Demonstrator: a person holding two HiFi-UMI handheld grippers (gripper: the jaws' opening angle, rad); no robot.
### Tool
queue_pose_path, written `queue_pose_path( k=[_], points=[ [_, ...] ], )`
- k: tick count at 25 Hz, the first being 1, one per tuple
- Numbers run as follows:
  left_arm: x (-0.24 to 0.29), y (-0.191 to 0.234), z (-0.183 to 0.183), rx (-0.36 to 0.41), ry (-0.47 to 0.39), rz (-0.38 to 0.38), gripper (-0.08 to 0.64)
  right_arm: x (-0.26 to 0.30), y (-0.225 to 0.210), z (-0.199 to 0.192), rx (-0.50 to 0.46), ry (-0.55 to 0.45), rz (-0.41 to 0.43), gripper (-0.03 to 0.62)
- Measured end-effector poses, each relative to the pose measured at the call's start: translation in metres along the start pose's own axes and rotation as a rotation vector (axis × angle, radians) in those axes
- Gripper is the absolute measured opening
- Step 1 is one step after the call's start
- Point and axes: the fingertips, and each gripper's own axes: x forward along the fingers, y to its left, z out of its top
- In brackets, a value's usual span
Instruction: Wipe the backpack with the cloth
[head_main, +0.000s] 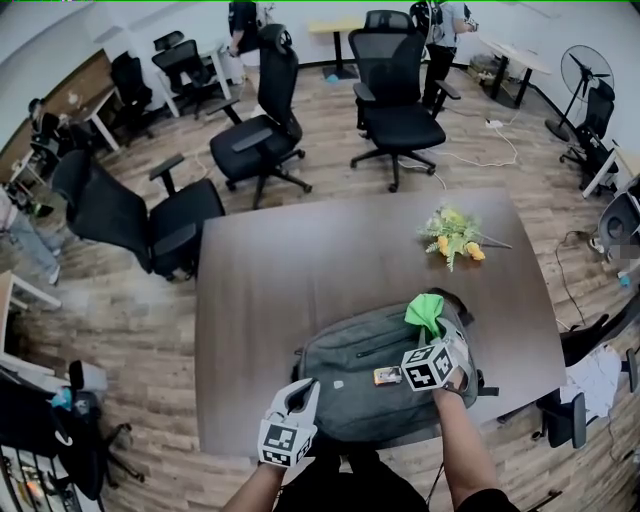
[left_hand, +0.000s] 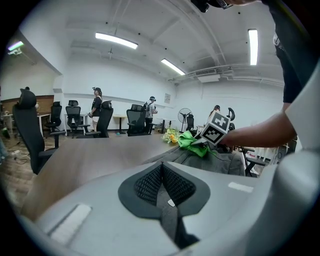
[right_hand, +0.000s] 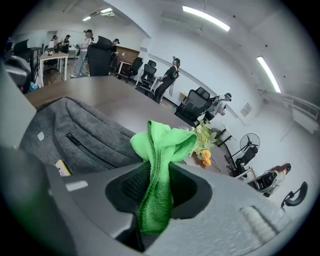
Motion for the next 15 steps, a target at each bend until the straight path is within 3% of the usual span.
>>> queue_pose_path(
  k=[10,15],
  points=[
    [-0.008,0.003,0.003,0.039,-0.011,0.004,0.018,-0.017,-0.037,-0.013,-0.075,-0.024,-0.117,0.106],
    [-0.013,0.006,-0.003,0.029,0.004,0.030,0.018,-0.037,-0.021,0.001,-0.002,-0.101,-0.051,0.106]
  ],
)
